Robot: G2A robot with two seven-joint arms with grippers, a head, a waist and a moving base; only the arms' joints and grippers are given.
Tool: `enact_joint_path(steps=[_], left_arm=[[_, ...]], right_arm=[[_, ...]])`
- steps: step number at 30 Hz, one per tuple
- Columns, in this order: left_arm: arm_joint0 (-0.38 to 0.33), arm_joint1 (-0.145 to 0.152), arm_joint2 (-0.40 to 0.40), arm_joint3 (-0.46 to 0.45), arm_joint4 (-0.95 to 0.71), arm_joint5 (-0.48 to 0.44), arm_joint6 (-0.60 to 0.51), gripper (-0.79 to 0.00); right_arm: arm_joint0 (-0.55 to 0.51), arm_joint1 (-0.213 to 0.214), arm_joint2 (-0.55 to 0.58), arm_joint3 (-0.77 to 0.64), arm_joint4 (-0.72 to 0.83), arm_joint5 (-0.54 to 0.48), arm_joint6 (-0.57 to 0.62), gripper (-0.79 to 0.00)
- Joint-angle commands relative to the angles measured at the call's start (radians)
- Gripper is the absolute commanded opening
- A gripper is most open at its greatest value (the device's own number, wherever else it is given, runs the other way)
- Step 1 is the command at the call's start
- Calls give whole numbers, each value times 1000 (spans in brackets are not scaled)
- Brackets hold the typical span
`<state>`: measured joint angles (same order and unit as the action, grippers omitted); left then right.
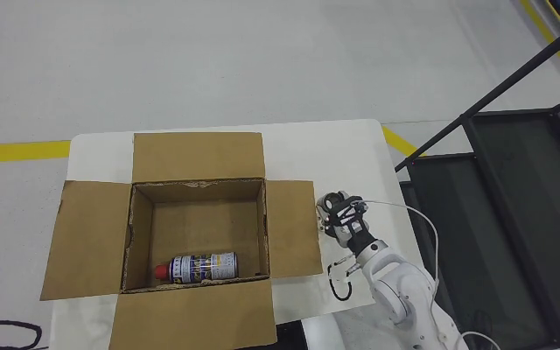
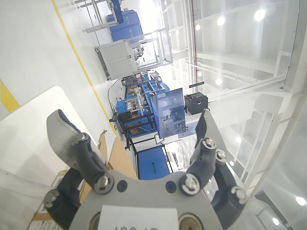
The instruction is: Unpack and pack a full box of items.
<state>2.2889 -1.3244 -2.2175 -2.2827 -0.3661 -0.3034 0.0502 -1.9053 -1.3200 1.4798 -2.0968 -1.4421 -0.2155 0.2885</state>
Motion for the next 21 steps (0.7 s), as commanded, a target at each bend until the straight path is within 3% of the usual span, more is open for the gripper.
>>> enact_joint_path(steps=[1, 21], left_arm=[[0, 0, 0, 0, 0, 0, 0, 0], [0, 0, 0, 0, 0, 0, 0, 0]], right_arm=[[-4, 1, 5, 19, 10, 4, -15, -785], [-8, 2, -27, 140, 27, 104, -62, -785]])
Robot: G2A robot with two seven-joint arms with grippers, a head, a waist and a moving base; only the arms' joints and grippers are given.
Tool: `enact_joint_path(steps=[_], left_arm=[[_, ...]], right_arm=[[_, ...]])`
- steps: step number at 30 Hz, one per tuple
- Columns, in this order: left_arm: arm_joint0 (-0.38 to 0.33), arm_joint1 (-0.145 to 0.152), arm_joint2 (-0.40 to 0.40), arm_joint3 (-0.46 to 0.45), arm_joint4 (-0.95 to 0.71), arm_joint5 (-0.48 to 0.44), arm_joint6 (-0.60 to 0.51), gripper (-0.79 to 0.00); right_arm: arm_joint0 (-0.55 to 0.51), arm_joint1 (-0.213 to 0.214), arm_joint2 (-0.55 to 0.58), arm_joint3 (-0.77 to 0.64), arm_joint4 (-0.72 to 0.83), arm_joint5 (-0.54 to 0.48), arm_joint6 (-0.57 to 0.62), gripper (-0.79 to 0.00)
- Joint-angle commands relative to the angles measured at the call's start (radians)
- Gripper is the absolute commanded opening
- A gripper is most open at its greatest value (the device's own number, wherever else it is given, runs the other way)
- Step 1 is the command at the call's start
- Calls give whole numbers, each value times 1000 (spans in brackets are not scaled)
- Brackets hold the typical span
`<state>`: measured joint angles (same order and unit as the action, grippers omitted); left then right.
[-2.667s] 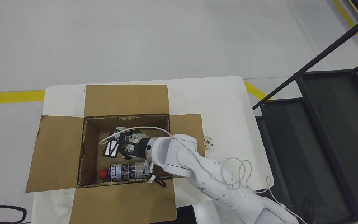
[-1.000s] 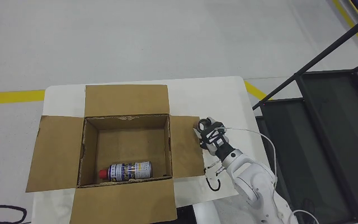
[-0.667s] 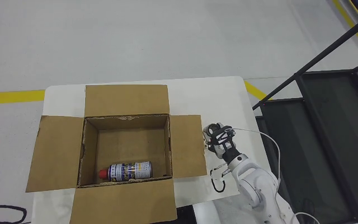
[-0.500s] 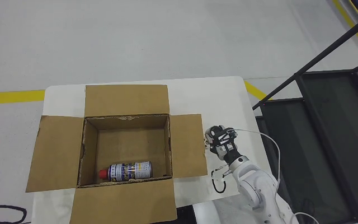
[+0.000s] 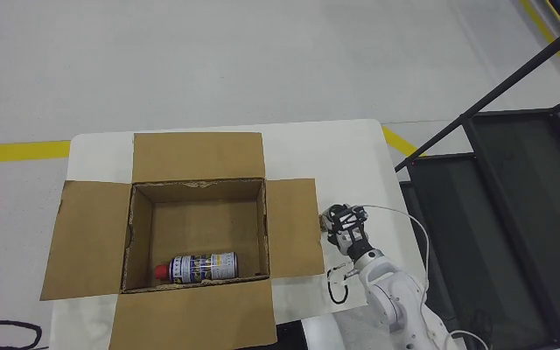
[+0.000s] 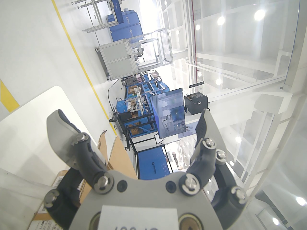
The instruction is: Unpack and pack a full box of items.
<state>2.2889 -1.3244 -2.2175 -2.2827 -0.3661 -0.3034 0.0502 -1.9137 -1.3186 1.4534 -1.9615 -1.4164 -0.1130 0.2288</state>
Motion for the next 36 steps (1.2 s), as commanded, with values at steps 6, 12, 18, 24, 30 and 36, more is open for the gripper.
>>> enact_joint_path(steps=[6, 12, 18, 24, 30, 36], left_arm=[[0, 0, 0, 0, 0, 0, 0, 0], [0, 0, 0, 0, 0, 0, 0, 0], [0, 0, 0, 0, 0, 0, 0, 0], [0, 0, 0, 0, 0, 0, 0, 0], [0, 0, 0, 0, 0, 0, 0, 0], [0, 0, 0, 0, 0, 0, 0, 0]], right_arm=[[9, 2, -9, 29, 11, 2, -8, -785], [16, 2, -17, 35, 12, 25, -19, -785], [58, 2, -16, 49, 14, 51, -4, -785], [125, -2, -22, 106, 44, 91, -12, -785], [178, -6, -39, 191, 58, 117, -21, -785], [217, -7, -41, 257, 76, 124, -36, -785]])
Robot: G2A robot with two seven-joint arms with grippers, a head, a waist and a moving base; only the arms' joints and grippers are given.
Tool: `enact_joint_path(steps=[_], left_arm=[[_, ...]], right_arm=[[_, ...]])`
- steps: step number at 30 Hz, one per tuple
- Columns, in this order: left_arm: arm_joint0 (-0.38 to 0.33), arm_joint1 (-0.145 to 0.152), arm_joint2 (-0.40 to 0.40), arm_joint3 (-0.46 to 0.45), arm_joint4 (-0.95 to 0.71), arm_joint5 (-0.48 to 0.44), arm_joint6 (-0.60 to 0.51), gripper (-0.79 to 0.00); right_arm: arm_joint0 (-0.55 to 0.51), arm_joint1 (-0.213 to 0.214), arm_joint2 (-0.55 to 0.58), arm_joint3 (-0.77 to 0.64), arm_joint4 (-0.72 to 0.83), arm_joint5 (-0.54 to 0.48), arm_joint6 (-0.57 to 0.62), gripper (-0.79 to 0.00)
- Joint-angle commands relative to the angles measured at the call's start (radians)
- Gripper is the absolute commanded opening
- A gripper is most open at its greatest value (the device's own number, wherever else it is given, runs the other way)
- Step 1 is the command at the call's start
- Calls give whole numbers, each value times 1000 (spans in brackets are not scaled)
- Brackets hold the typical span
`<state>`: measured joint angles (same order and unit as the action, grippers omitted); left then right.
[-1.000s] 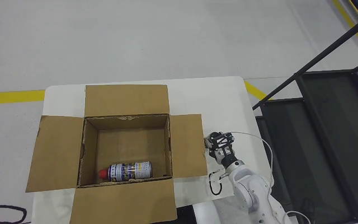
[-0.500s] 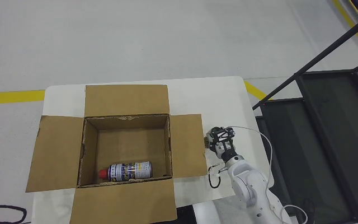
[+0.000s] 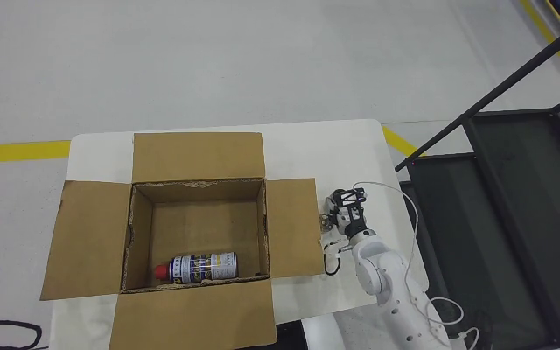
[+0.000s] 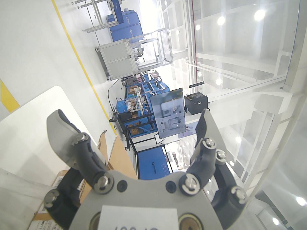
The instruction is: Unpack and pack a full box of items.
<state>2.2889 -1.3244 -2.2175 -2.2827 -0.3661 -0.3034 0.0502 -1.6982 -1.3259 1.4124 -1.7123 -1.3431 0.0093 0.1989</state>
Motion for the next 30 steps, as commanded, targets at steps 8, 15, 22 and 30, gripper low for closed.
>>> enact_joint_path(steps=[8, 15, 22, 30], left_arm=[[0, 0, 0, 0, 0, 0, 0, 0], [0, 0, 0, 0, 0, 0, 0, 0], [0, 0, 0, 0, 0, 0, 0, 0], [0, 0, 0, 0, 0, 0, 0, 0]], right_arm=[[7, 1, -2, 35, 2, -10, -26, -785], [4, 4, 4, 41, 1, -15, -35, -785], [14, 4, 0, 70, 16, -20, -58, -785], [18, 4, -7, 78, 19, -27, -57, -616]])
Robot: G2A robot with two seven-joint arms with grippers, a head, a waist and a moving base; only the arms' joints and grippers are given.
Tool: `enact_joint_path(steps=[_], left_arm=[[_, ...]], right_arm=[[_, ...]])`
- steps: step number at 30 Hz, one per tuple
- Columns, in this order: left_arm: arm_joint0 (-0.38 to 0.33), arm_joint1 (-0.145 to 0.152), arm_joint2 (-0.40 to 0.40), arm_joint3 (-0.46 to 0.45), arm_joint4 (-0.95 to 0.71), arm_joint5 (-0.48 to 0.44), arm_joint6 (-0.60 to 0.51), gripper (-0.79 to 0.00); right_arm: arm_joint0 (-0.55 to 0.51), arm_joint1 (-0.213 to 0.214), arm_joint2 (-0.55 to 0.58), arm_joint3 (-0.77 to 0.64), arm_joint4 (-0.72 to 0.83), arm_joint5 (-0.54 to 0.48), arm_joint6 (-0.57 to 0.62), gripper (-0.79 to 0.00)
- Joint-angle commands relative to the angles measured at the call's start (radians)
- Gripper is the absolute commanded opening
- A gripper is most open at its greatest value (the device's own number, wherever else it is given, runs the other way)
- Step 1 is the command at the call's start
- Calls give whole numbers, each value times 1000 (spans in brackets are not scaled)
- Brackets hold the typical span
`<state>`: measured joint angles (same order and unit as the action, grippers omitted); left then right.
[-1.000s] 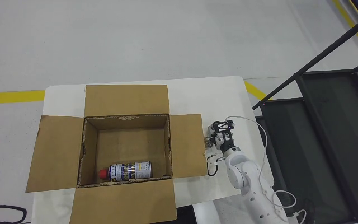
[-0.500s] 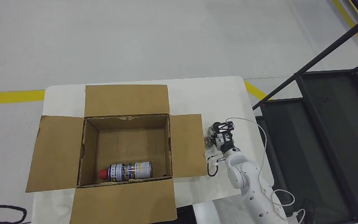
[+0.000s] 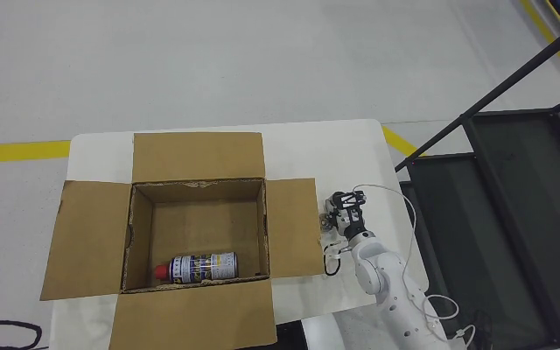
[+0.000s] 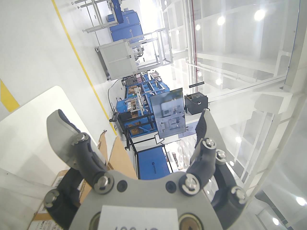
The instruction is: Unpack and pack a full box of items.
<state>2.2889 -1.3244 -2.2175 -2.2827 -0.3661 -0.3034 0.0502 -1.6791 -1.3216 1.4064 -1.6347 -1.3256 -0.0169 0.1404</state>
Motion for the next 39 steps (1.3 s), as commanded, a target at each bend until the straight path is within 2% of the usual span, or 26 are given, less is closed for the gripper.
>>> enact_joint_path(steps=[1, 3, 18, 27, 29, 36, 39], left_arm=[[0, 0, 0, 0, 0, 0, 0, 0], [0, 0, 0, 0, 0, 0, 0, 0], [0, 0, 0, 0, 0, 0, 0, 0], [0, 0, 0, 0, 0, 0, 0, 0], [0, 0, 0, 0, 0, 0, 0, 0], [0, 0, 0, 0, 0, 0, 0, 0], [0, 0, 0, 0, 0, 0, 0, 0]], right_arm=[[-1, 0, -1, 0, 2, -2, 1, -560], [-3, 1, -1, 0, 0, -3, 3, -483], [-43, 6, 13, -36, 6, 1, -6, -413], [-75, 9, 26, -96, 1, 11, -9, -271], [-94, 11, 32, -141, -13, 15, 0, -311], [-174, 19, 60, -338, -71, 28, 23, -317], [-212, 21, 74, -422, -50, 1, -16, -348]])
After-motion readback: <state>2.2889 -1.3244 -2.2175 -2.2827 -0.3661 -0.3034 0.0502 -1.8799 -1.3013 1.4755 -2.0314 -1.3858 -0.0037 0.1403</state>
